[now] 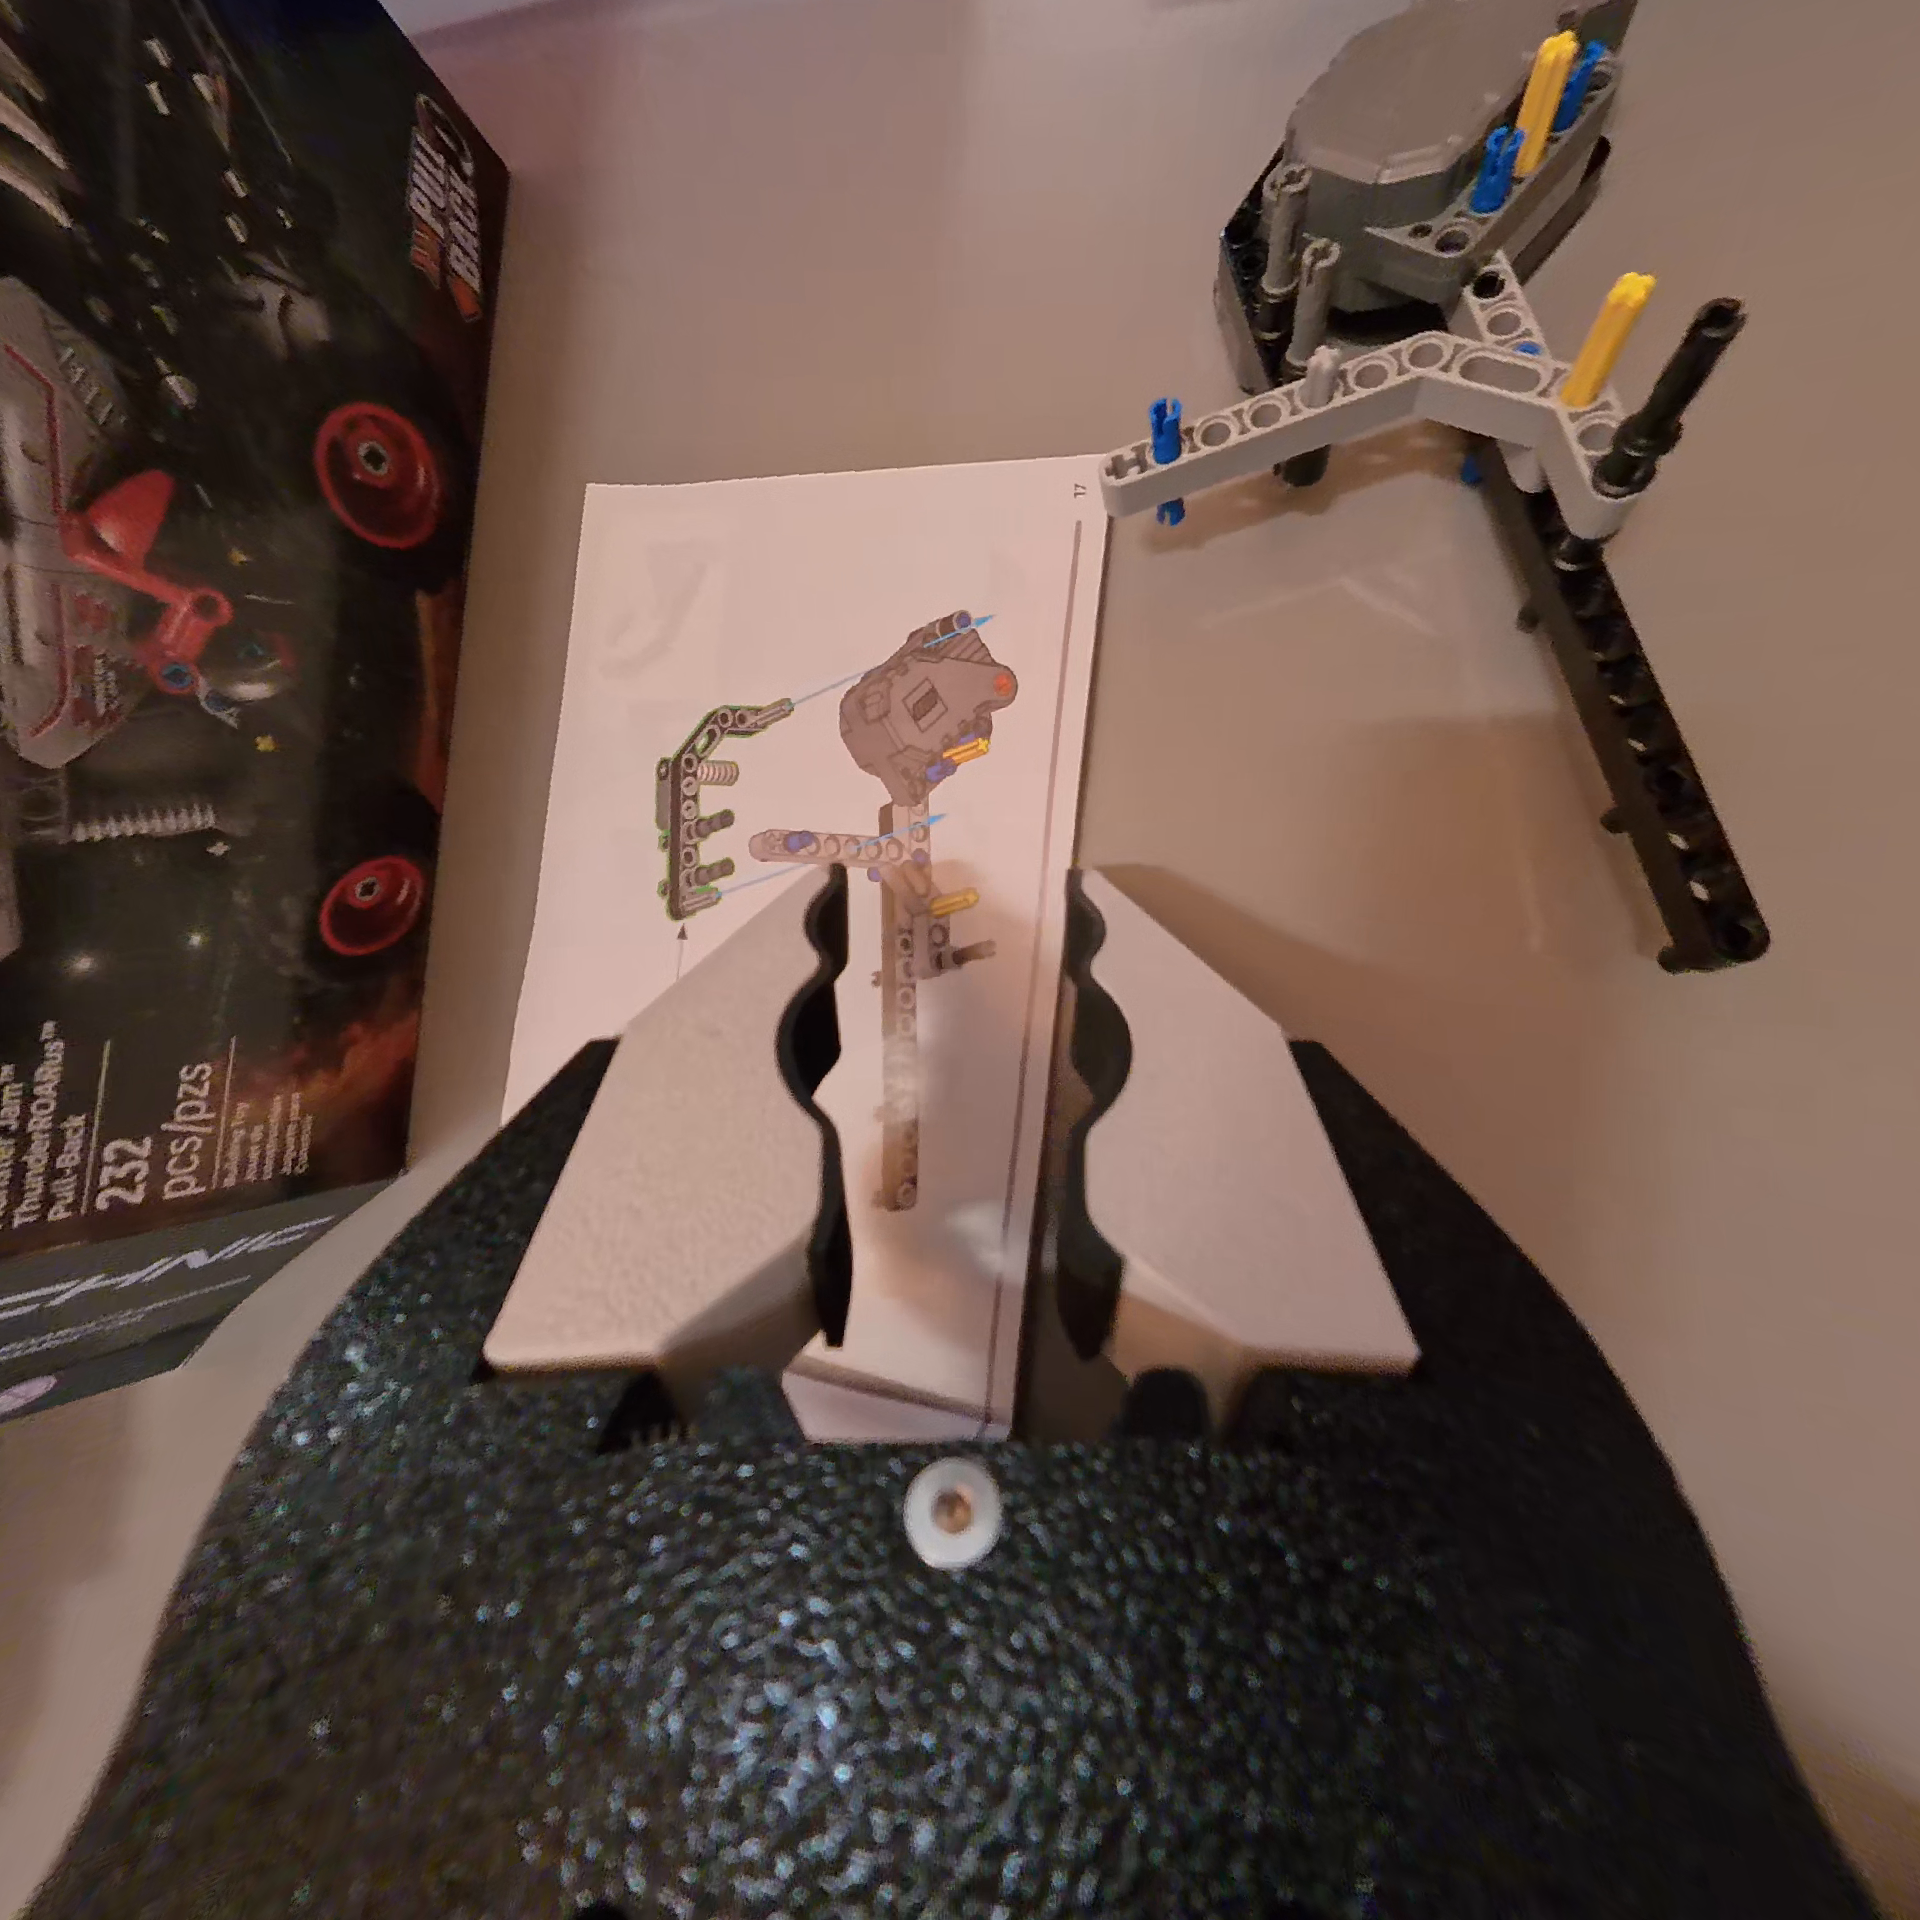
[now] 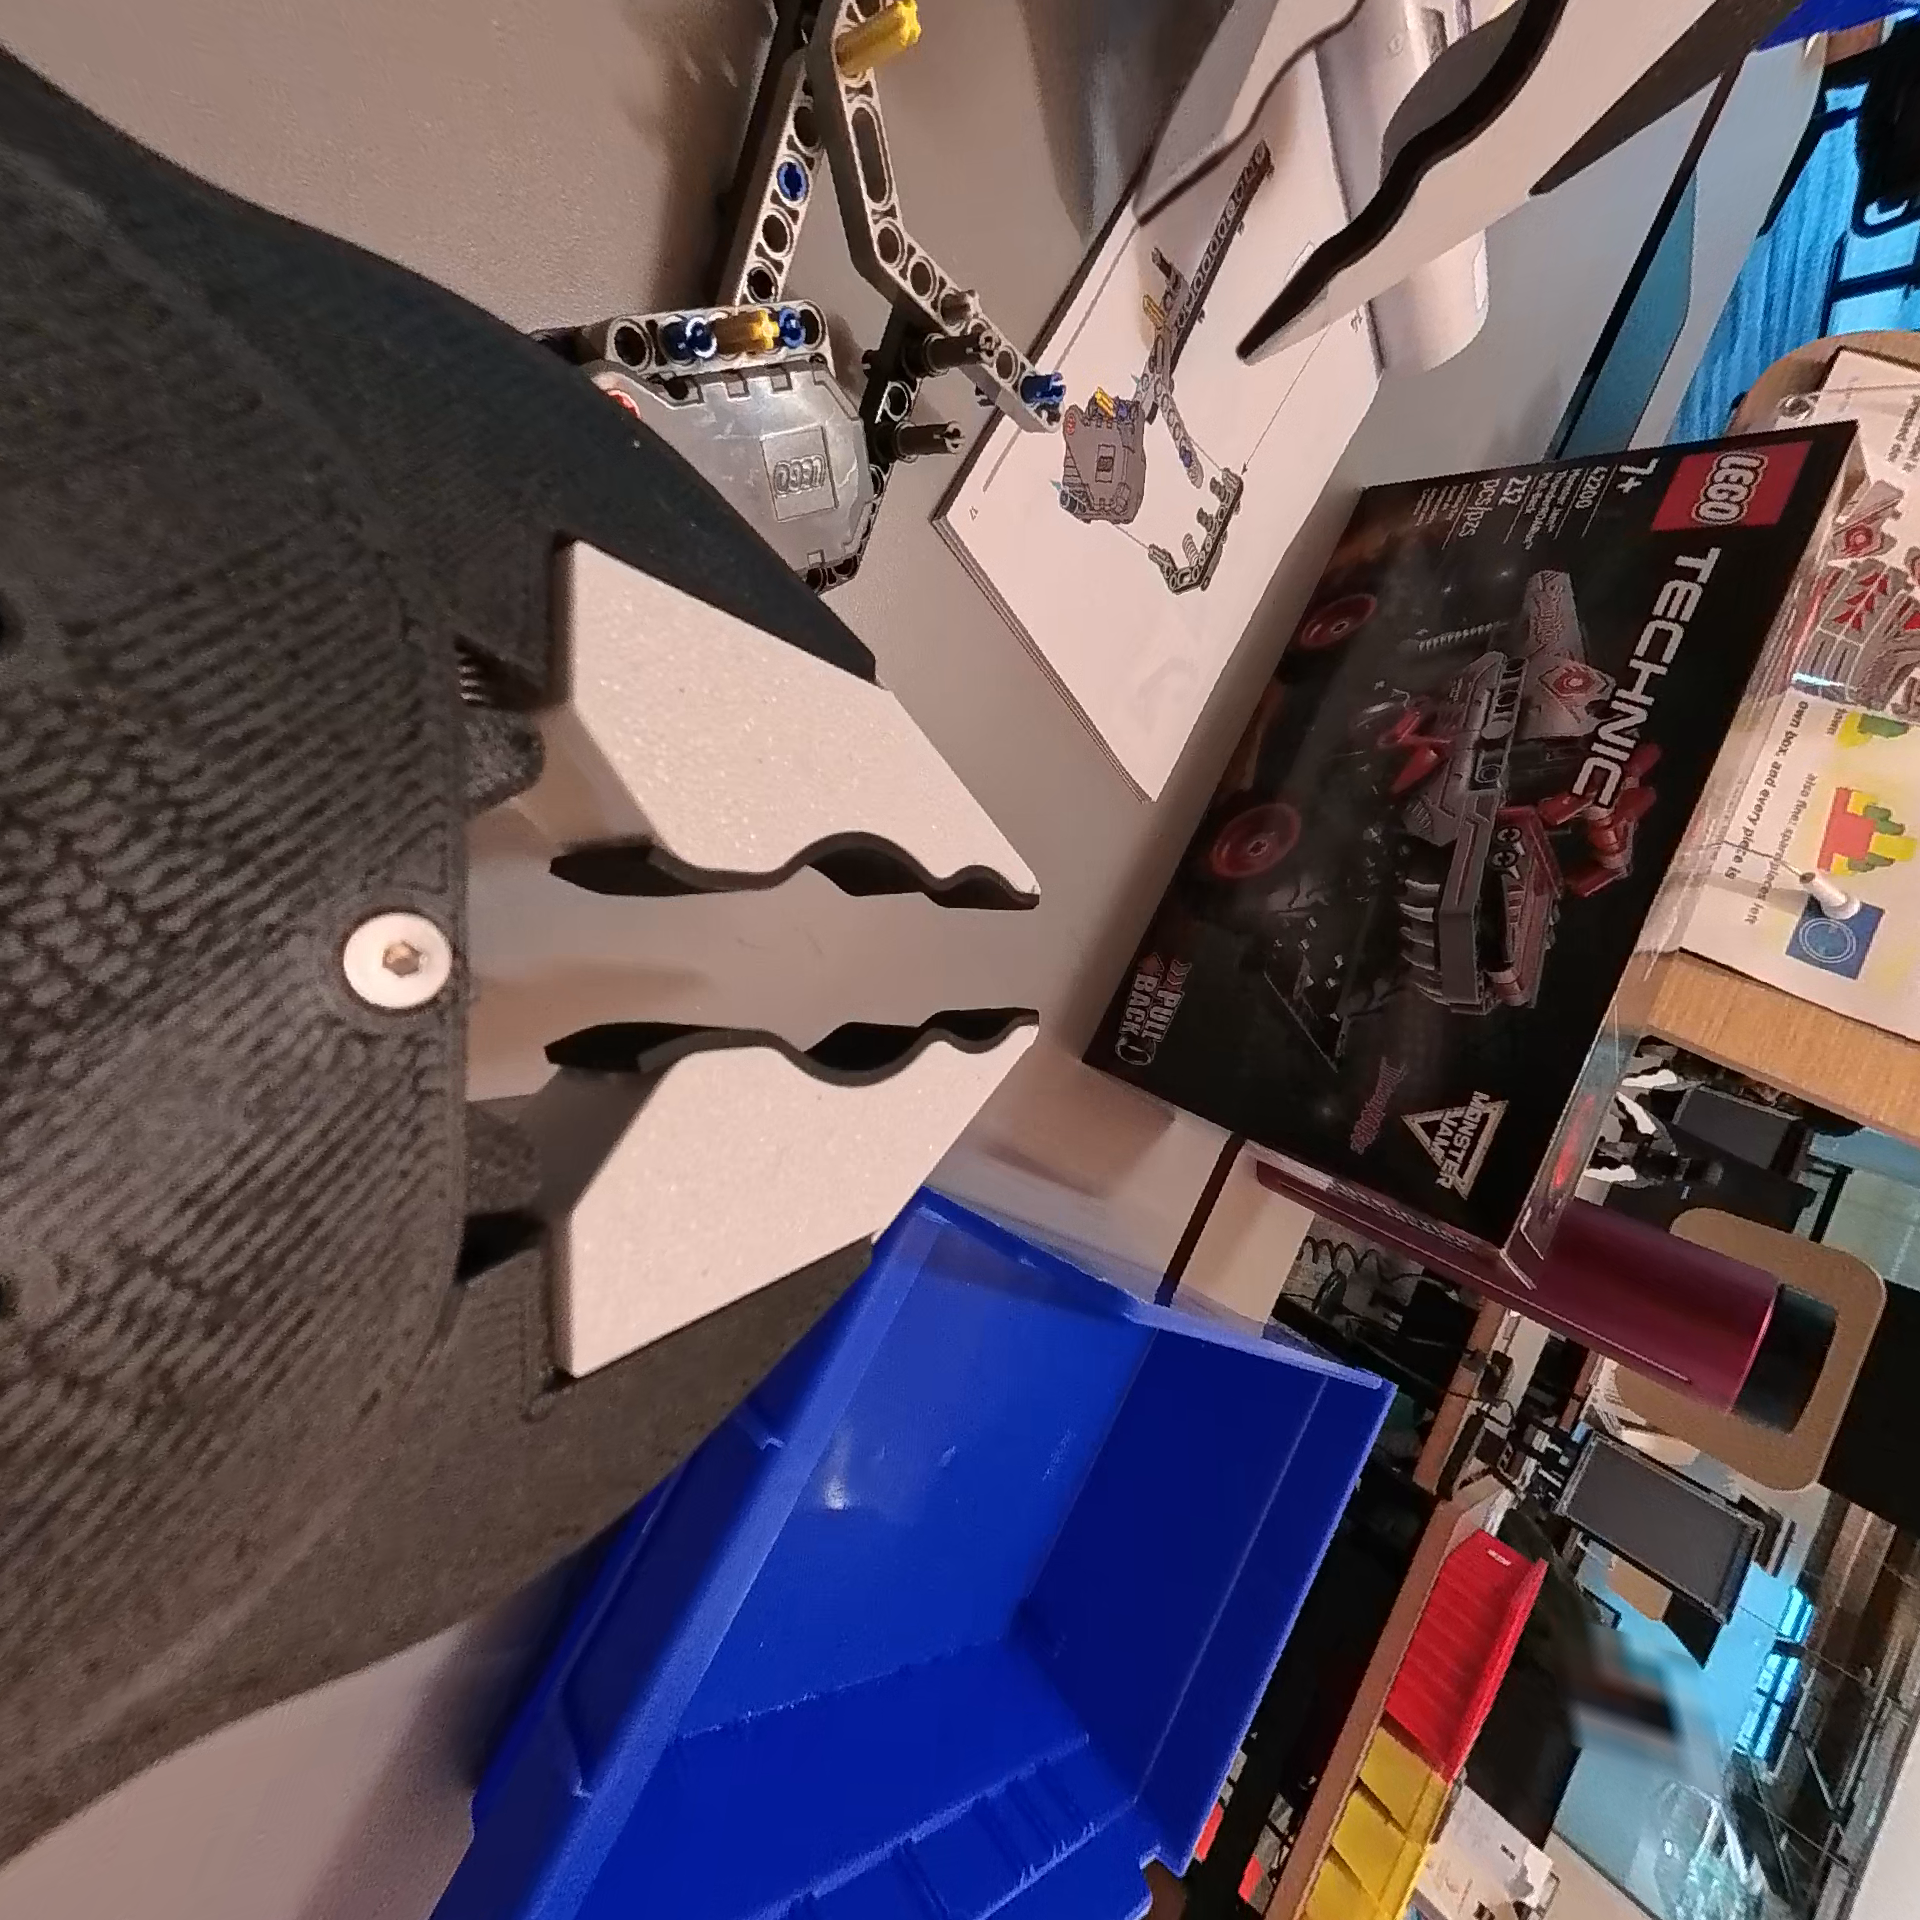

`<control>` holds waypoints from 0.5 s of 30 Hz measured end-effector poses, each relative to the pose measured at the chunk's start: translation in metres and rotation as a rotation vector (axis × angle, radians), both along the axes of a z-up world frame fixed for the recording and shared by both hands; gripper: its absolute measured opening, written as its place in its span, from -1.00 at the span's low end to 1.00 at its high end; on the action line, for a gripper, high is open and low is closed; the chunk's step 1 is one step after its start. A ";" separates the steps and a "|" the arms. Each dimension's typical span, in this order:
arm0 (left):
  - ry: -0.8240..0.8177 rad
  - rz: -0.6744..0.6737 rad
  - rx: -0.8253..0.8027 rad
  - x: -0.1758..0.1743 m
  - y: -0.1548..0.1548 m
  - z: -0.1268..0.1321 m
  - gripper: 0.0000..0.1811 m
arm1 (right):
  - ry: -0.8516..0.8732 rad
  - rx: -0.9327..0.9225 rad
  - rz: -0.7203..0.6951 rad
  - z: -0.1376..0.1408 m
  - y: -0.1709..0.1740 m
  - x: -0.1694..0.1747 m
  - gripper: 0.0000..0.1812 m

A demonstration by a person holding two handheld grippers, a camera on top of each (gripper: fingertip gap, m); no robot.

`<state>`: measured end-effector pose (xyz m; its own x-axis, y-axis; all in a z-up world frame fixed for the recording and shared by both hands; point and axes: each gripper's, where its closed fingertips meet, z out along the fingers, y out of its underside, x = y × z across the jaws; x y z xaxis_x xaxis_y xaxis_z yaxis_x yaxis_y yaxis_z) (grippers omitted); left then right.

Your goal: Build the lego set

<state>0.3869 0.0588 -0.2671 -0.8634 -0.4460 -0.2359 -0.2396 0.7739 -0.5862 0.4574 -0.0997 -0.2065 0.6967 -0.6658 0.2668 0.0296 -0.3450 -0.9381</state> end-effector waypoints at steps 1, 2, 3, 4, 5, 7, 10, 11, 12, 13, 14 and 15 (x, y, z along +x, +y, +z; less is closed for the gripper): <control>0.005 -0.007 -0.001 -0.001 -0.001 -0.001 -0.55 | 0.000 0.000 0.000 0.000 0.000 0.000 -0.82; 0.009 -0.013 -0.002 -0.002 -0.002 -0.001 -0.54 | 0.000 0.000 0.000 0.000 0.000 0.000 -0.82; 0.009 -0.016 0.000 -0.002 -0.002 -0.002 -0.54 | 0.000 0.000 0.000 0.000 0.000 0.000 -0.82; 0.009 -0.017 0.003 -0.002 -0.002 -0.002 -0.54 | 0.000 0.000 0.000 0.000 0.000 0.000 -0.82; 0.011 -0.018 0.004 -0.003 -0.002 -0.002 -0.54 | 0.000 0.000 0.000 0.000 0.000 0.000 -0.82; 0.010 -0.017 0.007 -0.002 -0.002 -0.003 -0.54 | 0.000 0.000 0.000 0.000 0.000 0.000 -0.82; 0.008 -0.016 0.007 -0.002 -0.002 -0.002 -0.54 | 0.000 0.000 0.000 0.000 0.000 0.000 -0.82; 0.007 -0.015 0.009 -0.002 -0.001 -0.002 -0.54 | 0.000 0.000 0.000 0.000 0.000 0.000 -0.82; 0.006 -0.014 0.010 -0.002 -0.001 -0.002 -0.54 | 0.000 -0.001 0.000 0.000 0.000 0.000 -0.82; 0.006 -0.014 0.010 -0.002 -0.001 -0.001 -0.54 | 0.000 -0.001 0.000 0.000 0.000 0.000 -0.82; 0.005 -0.015 0.009 -0.002 -0.001 -0.001 -0.54 | 0.000 -0.001 0.000 0.000 0.000 0.000 -0.82; 0.003 -0.015 0.006 -0.002 -0.001 0.000 -0.55 | 0.000 0.000 0.000 0.000 0.000 0.000 -0.82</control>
